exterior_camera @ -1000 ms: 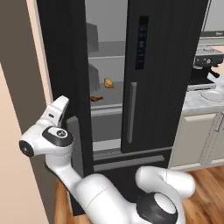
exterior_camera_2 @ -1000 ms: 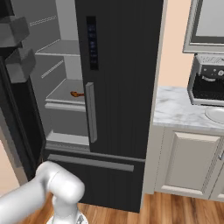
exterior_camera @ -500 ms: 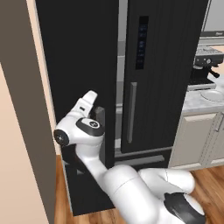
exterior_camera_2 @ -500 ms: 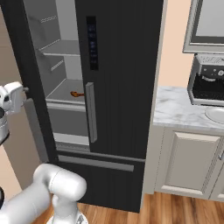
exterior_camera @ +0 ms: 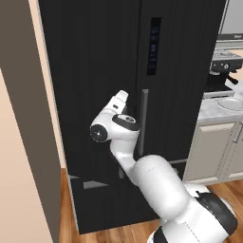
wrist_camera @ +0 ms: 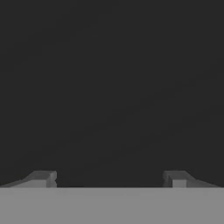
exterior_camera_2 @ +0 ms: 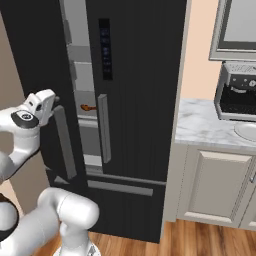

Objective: Place the chicken drumstick on the counter behind the older chicken drumstick on the same shelf of the fridge to maintain FIFO order. Close the fridge door when finished.

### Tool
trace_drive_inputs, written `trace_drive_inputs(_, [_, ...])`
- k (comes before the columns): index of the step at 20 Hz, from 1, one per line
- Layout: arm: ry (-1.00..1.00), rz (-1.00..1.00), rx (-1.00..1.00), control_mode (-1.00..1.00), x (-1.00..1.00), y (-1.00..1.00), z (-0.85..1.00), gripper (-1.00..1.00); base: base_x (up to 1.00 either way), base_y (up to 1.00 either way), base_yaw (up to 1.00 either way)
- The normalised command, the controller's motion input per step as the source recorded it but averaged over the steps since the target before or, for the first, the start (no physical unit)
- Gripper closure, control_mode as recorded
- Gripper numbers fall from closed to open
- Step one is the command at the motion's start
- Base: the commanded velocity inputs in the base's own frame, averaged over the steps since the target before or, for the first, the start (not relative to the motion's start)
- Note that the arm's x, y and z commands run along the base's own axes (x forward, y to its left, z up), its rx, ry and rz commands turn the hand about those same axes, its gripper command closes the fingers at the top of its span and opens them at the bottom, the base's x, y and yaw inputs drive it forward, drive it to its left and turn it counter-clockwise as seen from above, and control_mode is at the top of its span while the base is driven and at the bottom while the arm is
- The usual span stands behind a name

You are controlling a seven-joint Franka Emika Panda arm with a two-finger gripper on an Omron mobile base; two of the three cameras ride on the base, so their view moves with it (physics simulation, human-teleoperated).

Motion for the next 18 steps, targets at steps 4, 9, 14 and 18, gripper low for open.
trace_drive_inputs(4, [0.01,0.0,0.0,-1.0,0.68,-0.1,0.0,-1.0,0.0,0.0,0.0])
trace_drive_inputs(9, [0.01,0.0,0.0,-1.0,0.63,0.0,0.0,-1.0,0.0,0.0,0.0])
trace_drive_inputs(14, [0.0,0.0,0.0,-1.0,0.67,0.0,0.0,-1.0,0.0,0.0,0.0])
trace_drive_inputs(18, [0.02,0.0,0.0,-1.0,0.66,0.0,0.0,-1.0,0.0,0.0,0.0])
